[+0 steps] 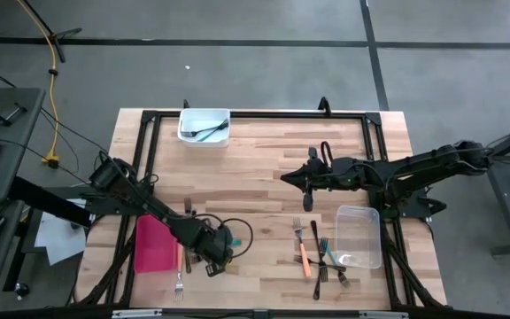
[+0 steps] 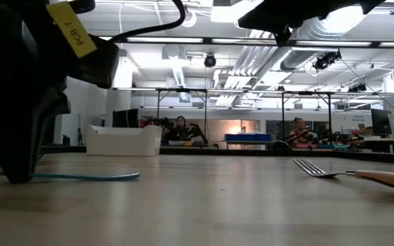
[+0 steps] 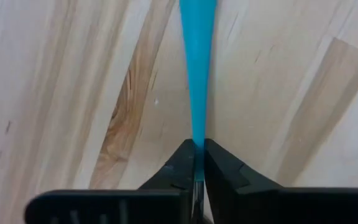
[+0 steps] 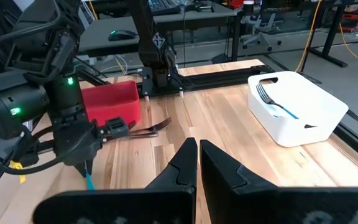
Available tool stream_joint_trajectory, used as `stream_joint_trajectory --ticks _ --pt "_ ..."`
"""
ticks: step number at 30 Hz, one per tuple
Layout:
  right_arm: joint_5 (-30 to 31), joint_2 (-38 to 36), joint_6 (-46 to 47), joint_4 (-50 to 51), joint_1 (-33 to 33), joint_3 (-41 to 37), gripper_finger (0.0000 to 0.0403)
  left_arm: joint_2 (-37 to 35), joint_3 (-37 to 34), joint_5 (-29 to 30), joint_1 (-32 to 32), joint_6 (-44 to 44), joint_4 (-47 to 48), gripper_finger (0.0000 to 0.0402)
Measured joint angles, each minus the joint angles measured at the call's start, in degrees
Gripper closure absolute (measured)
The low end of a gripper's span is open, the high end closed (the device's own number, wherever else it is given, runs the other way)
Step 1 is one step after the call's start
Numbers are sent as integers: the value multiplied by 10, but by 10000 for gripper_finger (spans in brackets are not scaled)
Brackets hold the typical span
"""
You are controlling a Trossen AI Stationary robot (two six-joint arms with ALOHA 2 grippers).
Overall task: Sort silverware by color (type)
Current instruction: Put the blue fork into the white bin
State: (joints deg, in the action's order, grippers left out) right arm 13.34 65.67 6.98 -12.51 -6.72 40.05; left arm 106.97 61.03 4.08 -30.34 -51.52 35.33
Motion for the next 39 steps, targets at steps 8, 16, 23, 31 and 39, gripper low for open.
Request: stream_joint_trajectory --ticks 8,16,23,31,39 --pt "0 0 0 0 0 0 398 0 -2 -24 18 43 -21 397" --pt "0 0 0 -1 0 0 398 -54 -5 -25 36 146 -47 400" --pt "-16 -6 -61 11 0 0 398 -185 -4 8 123 283 -84 401" --pt "-18 -64 -27 74 -1 0 398 -314 -14 -26 254 436 -140 401" --pt "-18 -90 9 70 -1 0 398 -436 -223 -73 363 388 -538 401"
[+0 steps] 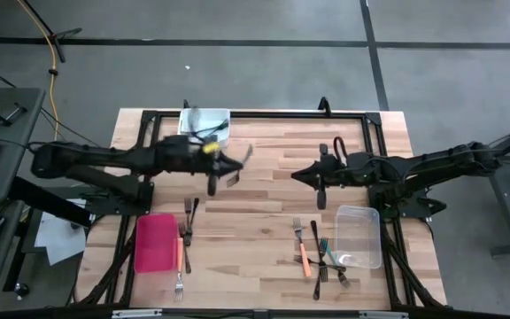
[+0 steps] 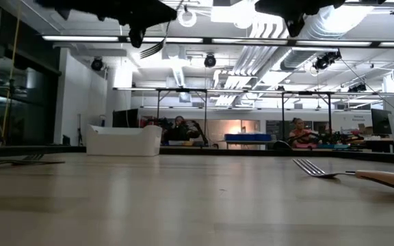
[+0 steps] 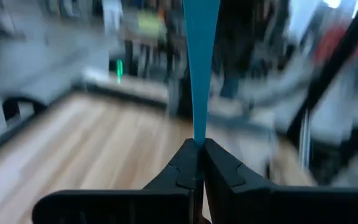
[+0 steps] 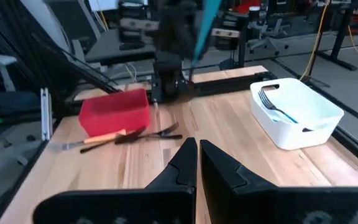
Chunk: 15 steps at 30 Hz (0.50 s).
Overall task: Sort silverware by color (type)
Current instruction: Put the blue fork into the white bin
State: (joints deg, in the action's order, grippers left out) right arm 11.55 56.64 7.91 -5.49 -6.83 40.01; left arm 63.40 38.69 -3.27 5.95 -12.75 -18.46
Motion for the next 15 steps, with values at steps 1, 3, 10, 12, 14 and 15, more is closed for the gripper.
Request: stream_joint_trajectory --ticks 1,3,10,12,14,15 --pt "0 3 0 -14 0 0 398 -9 -26 -4 8 -13 -51 401" --pt "0 11 0 -42 0 0 398 -21 -63 -9 16 -38 -126 401" --pt "0 35 -4 -118 1 0 398 -30 -90 -12 6 -32 -163 401" --pt "0 35 -4 -119 1 0 398 -30 -90 -11 6 -22 -163 401" --pt "0 35 -3 -119 1 0 398 -30 -90 -11 6 -21 -163 401" --pt "0 35 -3 -119 1 0 398 -30 -90 -11 6 -21 -164 401"
